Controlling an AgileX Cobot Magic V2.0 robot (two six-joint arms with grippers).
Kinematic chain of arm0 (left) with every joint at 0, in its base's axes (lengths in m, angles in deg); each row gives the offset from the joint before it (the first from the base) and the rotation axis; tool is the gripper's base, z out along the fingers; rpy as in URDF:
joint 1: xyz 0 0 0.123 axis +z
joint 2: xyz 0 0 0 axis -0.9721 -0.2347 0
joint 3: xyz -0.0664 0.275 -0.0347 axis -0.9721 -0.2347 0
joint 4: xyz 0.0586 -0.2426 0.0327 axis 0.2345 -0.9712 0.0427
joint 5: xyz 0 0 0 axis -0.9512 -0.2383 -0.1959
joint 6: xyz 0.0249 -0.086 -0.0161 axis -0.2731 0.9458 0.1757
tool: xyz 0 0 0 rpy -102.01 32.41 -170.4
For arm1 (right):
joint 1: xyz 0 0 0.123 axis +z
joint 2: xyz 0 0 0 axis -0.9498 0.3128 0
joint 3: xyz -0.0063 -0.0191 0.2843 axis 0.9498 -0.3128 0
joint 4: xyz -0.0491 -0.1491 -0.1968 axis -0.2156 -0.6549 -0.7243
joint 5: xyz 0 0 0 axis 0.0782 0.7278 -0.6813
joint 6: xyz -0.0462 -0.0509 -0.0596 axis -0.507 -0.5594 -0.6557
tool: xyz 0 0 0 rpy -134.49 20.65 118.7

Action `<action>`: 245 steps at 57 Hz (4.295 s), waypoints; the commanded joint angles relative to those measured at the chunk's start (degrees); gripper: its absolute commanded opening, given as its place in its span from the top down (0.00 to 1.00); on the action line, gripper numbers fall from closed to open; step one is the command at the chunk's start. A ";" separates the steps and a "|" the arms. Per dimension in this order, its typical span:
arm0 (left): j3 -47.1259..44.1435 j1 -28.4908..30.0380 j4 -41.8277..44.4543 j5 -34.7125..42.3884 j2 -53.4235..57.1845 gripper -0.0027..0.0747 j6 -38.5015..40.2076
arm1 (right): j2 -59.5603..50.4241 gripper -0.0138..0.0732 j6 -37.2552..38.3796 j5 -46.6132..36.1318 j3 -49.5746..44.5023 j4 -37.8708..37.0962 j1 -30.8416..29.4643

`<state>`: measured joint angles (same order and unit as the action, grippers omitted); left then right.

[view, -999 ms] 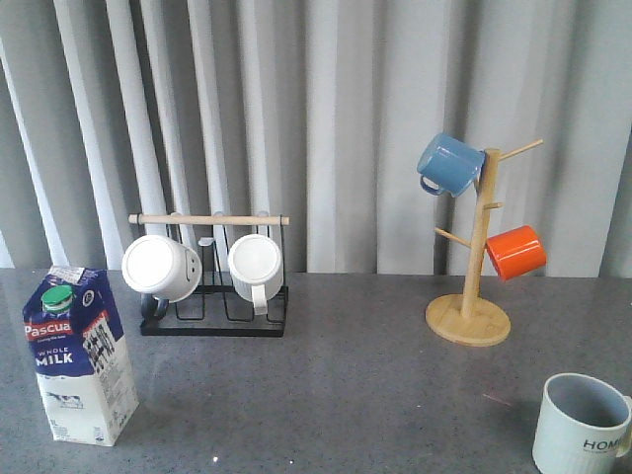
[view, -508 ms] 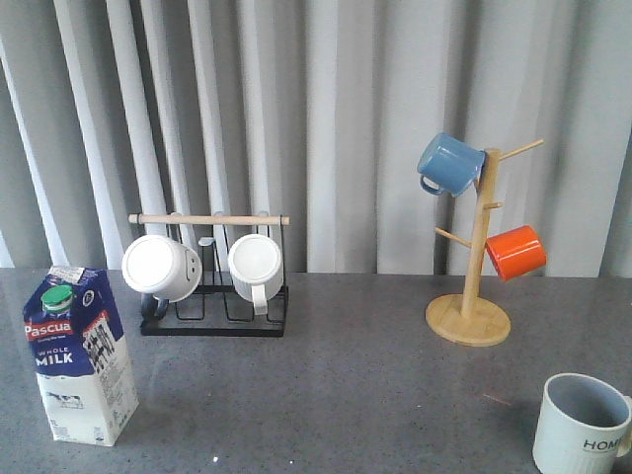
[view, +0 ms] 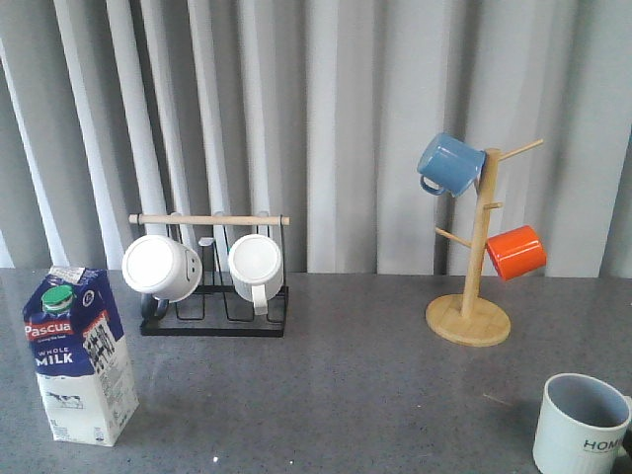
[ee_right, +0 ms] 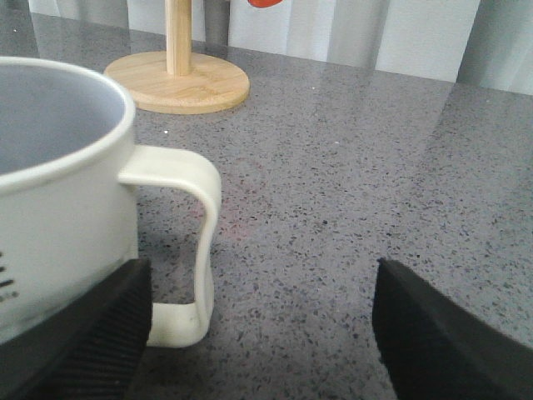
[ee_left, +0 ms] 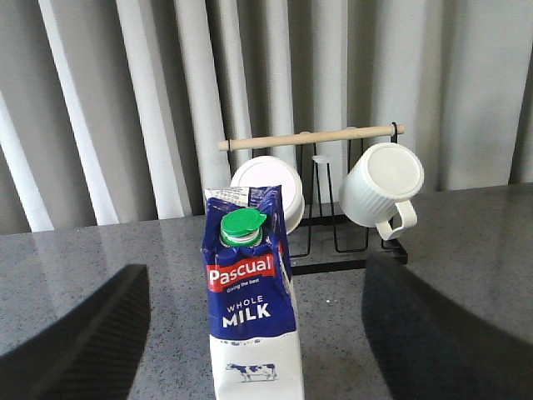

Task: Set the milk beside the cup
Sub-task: 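Grasp the white HOME mug by its handle with the right gripper, then slide the HOME mug toward the table center with the right gripper, then open the right gripper and lift it away from the mug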

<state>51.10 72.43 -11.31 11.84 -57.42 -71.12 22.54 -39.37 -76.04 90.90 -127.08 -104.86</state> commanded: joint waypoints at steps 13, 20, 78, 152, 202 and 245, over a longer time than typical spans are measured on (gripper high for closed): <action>1.97 -0.16 -0.85 4.50 -0.02 0.29 0.45 | 2.14 0.21 6.15 -5.94 5.79 -3.36 -0.23; 1.97 -0.16 -0.85 4.50 -0.02 0.29 0.45 | 4.56 0.24 9.86 -7.76 9.48 -9.72 -0.23; 1.97 -0.16 -0.85 4.50 -0.02 0.29 0.45 | -6.31 0.84 1.75 16.81 14.17 46.24 45.83; 1.97 -0.16 -0.85 4.50 -0.02 0.29 0.45 | -2.04 0.56 -30.96 21.09 13.94 69.20 59.66; 1.97 -0.16 -0.85 4.50 -0.02 0.29 0.45 | -40.05 0.56 -39.30 30.70 -0.65 63.86 52.19; 1.97 -0.16 -0.85 4.50 -0.02 0.29 0.45 | -67.04 0.85 -5.65 52.43 6.80 23.52 36.20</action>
<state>51.10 72.43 -11.31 11.84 -57.42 -71.12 -44.67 -47.99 -21.51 96.00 -99.35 -68.25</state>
